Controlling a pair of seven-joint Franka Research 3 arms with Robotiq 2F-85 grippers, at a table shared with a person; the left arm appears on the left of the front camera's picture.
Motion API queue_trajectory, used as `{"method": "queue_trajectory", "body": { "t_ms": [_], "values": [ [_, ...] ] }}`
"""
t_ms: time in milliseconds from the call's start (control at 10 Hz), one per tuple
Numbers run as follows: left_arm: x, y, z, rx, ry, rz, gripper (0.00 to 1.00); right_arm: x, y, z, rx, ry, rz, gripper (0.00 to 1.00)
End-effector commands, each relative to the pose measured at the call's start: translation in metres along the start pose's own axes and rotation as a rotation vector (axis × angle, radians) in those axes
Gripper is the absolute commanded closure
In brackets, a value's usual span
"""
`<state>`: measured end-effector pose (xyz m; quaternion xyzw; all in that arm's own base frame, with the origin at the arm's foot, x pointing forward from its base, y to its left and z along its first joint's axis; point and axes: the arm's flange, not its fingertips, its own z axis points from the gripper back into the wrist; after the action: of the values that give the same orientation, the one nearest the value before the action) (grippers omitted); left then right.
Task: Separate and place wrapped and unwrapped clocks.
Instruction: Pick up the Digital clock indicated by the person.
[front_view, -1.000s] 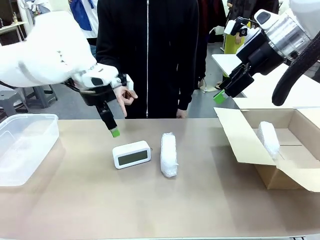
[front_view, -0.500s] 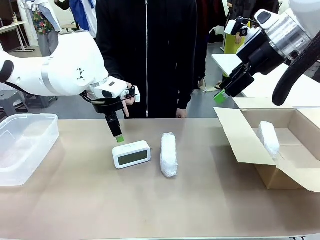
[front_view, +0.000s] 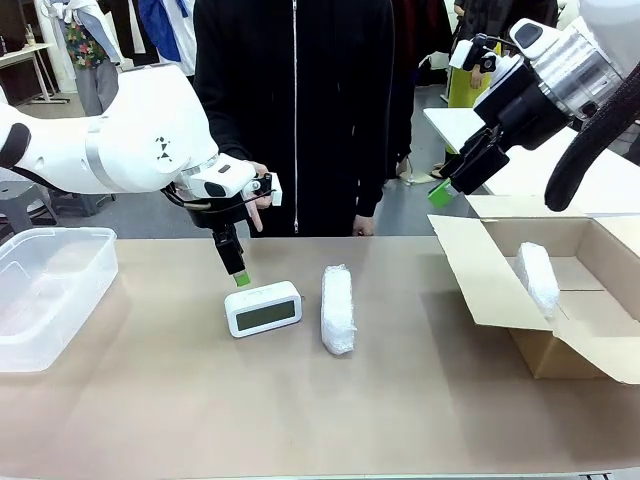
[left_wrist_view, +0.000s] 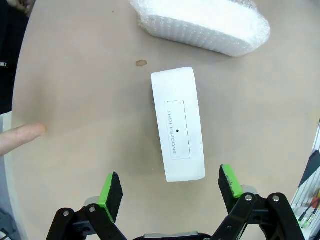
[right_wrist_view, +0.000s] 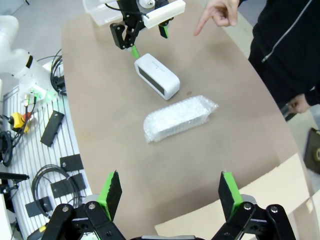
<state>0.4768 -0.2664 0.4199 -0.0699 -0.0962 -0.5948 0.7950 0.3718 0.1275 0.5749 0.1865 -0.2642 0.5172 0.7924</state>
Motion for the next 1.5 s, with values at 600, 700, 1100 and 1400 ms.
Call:
{"method": "queue_trajectory", "body": {
  "t_ms": [600,700,1100,1400],
  "values": [
    [0.033,0.004,-0.055,-0.101,0.076,-0.030,0.00,0.002,-0.002,-0.001,0.020,-0.010,0.003,0.00],
    [0.035,0.003,-0.060,-0.108,0.085,-0.030,0.00,0.002,-0.002,-0.001,0.020,-0.010,0.003,0.00],
    [0.038,0.009,-0.084,-0.085,0.144,-0.003,0.00,0.002,-0.002,-0.001,0.020,-0.010,0.003,0.00],
    [0.035,0.015,-0.092,-0.091,0.128,0.009,0.00,0.002,-0.002,-0.001,0.020,-0.010,0.003,0.00]
  ]
}}
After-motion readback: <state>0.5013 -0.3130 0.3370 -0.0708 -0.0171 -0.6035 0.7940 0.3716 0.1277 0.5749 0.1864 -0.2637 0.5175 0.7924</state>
